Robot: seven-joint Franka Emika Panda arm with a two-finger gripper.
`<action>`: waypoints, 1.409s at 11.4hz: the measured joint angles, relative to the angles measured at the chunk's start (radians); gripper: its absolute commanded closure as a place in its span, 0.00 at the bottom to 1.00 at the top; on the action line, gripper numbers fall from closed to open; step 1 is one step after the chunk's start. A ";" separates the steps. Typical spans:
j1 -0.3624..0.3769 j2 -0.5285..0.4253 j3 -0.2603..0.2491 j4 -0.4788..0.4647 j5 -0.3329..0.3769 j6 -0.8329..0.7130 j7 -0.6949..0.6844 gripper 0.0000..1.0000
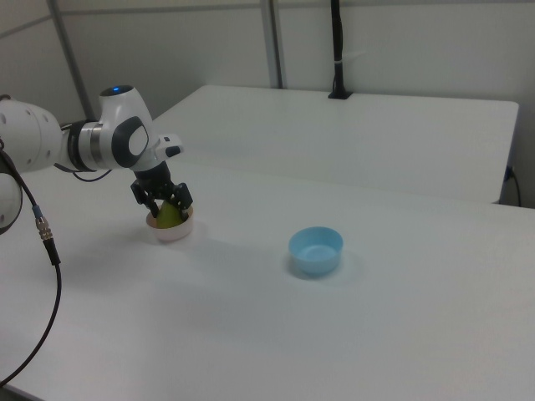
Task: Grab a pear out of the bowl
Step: 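Close the gripper around the green pear, then lift the pear up out of the pink bowl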
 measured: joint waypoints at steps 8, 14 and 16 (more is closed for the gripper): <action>0.010 0.000 0.000 0.006 -0.011 0.000 0.000 0.52; 0.005 -0.131 -0.009 0.017 -0.011 -0.104 0.000 0.51; -0.017 -0.175 -0.014 0.016 -0.010 -0.136 0.000 0.51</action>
